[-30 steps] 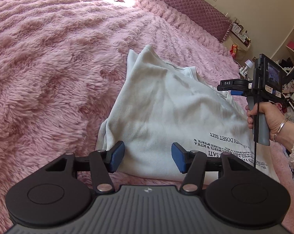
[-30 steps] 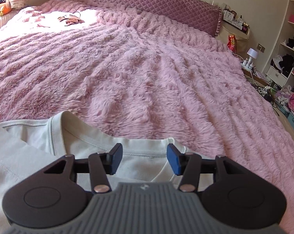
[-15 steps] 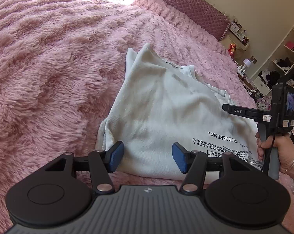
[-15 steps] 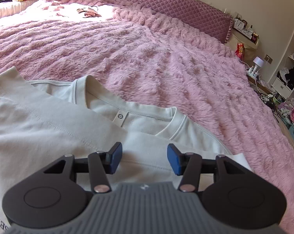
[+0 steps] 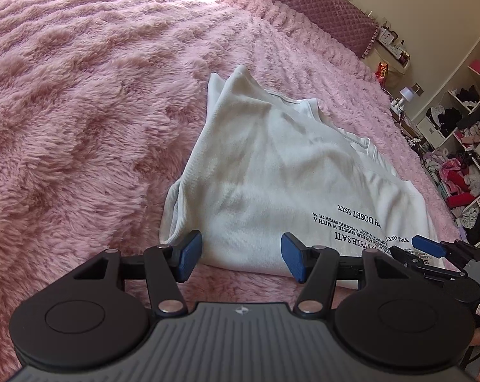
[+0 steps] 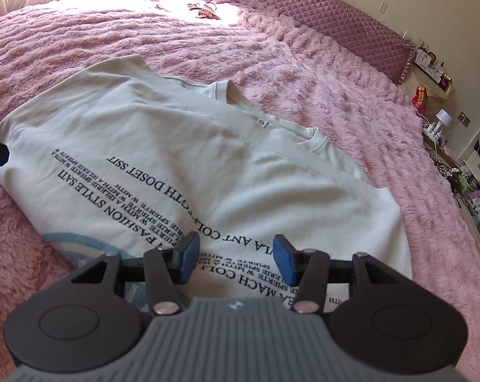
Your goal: Fold small clothes
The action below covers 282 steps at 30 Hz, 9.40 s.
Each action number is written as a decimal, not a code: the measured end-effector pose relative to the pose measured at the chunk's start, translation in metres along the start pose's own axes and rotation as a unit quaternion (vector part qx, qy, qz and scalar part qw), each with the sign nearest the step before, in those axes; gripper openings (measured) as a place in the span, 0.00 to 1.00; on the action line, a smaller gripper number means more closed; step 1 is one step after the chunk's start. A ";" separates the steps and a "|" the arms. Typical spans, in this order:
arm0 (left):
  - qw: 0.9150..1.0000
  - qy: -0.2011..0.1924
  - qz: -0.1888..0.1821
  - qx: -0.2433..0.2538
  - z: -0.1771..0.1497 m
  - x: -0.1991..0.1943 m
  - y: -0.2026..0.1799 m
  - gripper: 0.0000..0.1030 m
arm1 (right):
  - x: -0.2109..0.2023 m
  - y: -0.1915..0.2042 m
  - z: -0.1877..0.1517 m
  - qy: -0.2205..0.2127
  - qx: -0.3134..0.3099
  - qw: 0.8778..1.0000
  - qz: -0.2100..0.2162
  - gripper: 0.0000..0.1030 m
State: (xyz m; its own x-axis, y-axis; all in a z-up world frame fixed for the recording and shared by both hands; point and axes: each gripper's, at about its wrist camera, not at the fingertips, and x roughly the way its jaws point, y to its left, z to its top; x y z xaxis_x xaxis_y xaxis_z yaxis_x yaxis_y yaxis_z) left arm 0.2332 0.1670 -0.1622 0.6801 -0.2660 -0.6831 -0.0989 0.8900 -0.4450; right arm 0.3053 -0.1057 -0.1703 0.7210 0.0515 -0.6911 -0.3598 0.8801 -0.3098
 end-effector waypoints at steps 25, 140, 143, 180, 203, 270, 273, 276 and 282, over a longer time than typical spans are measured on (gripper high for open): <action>0.999 -0.015 0.013 0.043 0.074 -0.015 0.020 0.65 | -0.060 0.101 0.016 -0.107 -0.088 0.987 0.086 0.54; 0.983 0.098 -0.088 0.131 0.035 0.246 -0.366 0.13 | -0.059 -0.196 -0.149 -0.088 0.385 0.918 -0.033 0.04; 0.985 0.097 -0.092 0.112 0.035 0.243 -0.366 0.13 | -0.059 -0.195 -0.151 -0.086 0.394 0.915 -0.032 0.04; 0.937 0.034 -0.012 0.349 -0.072 0.021 -0.224 0.60 | -0.081 -0.198 -0.138 -0.061 0.386 0.920 -0.027 0.24; 0.959 0.032 -0.025 0.282 -0.068 0.031 -0.226 0.07 | -0.057 -0.178 -0.107 -0.062 0.317 0.946 0.005 0.28; 0.973 0.000 -0.085 0.217 -0.050 0.044 -0.259 0.45 | -0.048 -0.237 -0.082 -0.139 0.240 0.946 0.166 0.58; 0.972 0.018 -0.078 0.222 -0.062 0.051 -0.255 0.45 | -0.052 -0.223 -0.100 -0.125 0.234 0.950 0.167 0.58; 0.973 0.042 -0.064 0.218 -0.071 0.066 -0.246 0.45 | -0.046 -0.220 -0.119 -0.109 0.258 0.945 0.169 0.58; 0.976 0.047 -0.069 0.201 -0.084 0.080 -0.231 0.45 | -0.022 -0.222 -0.148 -0.075 0.298 0.936 0.171 0.58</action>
State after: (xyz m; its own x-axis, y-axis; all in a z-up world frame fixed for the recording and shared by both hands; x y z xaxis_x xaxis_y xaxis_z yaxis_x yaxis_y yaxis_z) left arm 0.2493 -0.0907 -0.1624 0.5956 -0.4101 -0.6907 0.2948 0.9114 -0.2871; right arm 0.2817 -0.3717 -0.1834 0.7146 0.4053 -0.5702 -0.2235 0.9046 0.3629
